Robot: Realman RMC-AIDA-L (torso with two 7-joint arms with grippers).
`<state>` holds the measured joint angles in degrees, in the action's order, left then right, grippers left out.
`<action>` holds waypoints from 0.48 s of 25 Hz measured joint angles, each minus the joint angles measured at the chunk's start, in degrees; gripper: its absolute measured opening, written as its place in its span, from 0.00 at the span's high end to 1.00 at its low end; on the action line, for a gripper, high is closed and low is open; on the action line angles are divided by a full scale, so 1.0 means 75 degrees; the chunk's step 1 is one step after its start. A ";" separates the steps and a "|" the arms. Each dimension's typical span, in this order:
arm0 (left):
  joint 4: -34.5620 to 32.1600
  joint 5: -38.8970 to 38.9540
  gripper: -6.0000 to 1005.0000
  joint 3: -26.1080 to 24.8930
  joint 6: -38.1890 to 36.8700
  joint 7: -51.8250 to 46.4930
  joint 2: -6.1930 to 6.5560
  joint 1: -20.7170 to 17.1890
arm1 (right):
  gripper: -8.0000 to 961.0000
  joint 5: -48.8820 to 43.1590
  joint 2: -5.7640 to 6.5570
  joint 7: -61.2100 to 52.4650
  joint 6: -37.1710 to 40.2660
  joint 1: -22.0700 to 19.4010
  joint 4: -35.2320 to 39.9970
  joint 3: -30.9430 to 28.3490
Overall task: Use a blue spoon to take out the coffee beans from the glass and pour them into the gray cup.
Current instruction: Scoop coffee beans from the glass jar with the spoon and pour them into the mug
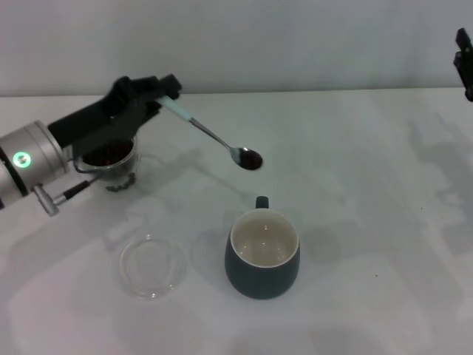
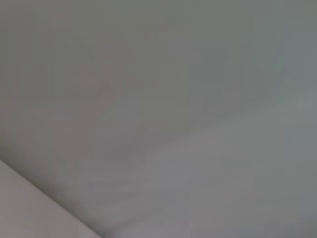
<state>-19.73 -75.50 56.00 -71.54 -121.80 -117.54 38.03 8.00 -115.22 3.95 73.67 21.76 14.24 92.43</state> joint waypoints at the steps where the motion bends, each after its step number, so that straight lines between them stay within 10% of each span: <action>1: -0.0005 0.0000 0.86 0.0056 -0.0019 0.0015 -0.0013 0.0000 | 0.40 0.0000 -0.0001 -0.0006 -0.0023 0.0002 0.0000 -0.0063; 12: -0.0490 -0.0079 0.86 0.0627 -0.0119 0.0049 -0.0168 -0.0367 | 0.40 0.0077 -0.0001 -0.0031 -0.0160 0.0002 -0.0093 -0.0174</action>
<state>-23.40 -76.09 60.70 -72.43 -121.43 -118.80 35.27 8.58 -115.22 3.72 72.47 21.78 13.55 91.12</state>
